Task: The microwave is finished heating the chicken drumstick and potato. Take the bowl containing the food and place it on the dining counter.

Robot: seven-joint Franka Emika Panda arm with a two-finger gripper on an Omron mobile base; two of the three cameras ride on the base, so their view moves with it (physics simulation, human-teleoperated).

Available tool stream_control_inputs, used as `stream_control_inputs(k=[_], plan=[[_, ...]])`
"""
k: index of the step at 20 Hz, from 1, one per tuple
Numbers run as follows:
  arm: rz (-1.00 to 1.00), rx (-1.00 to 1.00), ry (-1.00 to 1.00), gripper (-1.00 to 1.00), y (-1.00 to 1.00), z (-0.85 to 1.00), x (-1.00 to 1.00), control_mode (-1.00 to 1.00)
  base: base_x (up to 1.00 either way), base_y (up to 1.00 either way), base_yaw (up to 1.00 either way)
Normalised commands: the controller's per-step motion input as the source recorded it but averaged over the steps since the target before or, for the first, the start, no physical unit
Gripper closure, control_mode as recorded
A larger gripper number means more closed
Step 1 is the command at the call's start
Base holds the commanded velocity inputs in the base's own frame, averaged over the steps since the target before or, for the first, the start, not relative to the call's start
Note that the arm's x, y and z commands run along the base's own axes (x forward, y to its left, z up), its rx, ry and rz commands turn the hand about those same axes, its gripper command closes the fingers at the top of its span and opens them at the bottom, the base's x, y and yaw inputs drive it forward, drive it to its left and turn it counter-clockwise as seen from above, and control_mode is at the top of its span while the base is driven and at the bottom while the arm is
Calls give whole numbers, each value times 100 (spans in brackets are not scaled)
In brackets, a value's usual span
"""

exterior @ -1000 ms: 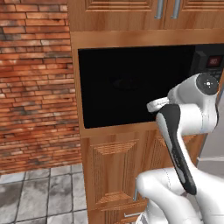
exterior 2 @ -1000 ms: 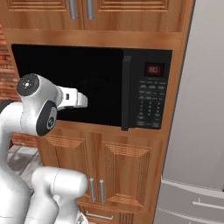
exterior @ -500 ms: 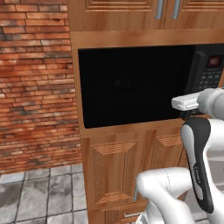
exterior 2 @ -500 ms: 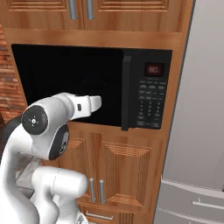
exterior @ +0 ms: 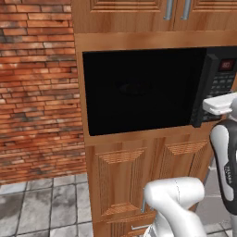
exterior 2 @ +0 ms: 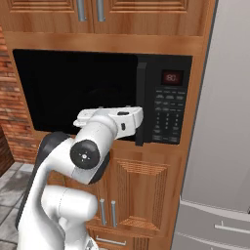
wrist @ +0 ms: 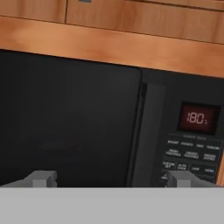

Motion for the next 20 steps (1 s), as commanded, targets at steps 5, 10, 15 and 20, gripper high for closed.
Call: stream_control_inputs(k=[5, 10, 15, 20], plan=[[6, 0, -1, -100, -43, -17, 32, -100, 0, 0, 0], [0, 0, -2, -100, -10, -2, 43, -100, 0, 0, 0], [0, 0, 0, -100, 0, -13, 61, -100, 0, 0, 0], [0, 0, 0, -100, -3, -11, 57, -100, 0, 0, 0]])
